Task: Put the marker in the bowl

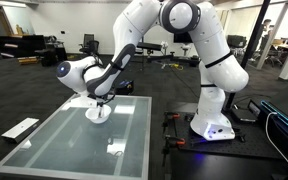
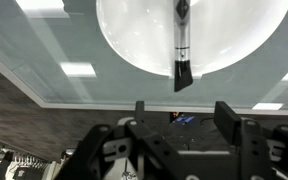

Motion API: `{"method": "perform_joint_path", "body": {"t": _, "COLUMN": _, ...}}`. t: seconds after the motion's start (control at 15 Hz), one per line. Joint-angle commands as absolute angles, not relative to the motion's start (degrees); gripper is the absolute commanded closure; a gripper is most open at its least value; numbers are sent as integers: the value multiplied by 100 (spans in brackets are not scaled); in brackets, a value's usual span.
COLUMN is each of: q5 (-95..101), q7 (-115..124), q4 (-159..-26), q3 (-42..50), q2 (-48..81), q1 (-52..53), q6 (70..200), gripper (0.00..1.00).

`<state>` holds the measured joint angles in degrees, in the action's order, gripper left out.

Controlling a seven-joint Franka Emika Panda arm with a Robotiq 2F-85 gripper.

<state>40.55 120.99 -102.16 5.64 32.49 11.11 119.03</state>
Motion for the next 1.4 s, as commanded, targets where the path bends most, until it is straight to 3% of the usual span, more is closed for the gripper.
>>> {"method": "perform_joint_path", "body": {"t": 0.0, "q5": 4166, "q7": 12295, "q4": -10255, "q3": 630, "q2": 3076, "q1": 1142, "q6": 11859, "gripper": 0}}
{"method": "perform_joint_path", "body": {"t": 1.07, "q5": 4517, "q7": 12710, "q4": -11405, "q3": 367, "q2": 1027, "q1": 941, "q6": 11816, "gripper": 0}}
{"method": "perform_joint_path", "body": {"t": 1.33, "q5": 4499, "q7": 12628, "q4": -11218, "q3": 288, "q2": 1190, "q1": 879, "q6": 11737, "gripper": 0}}
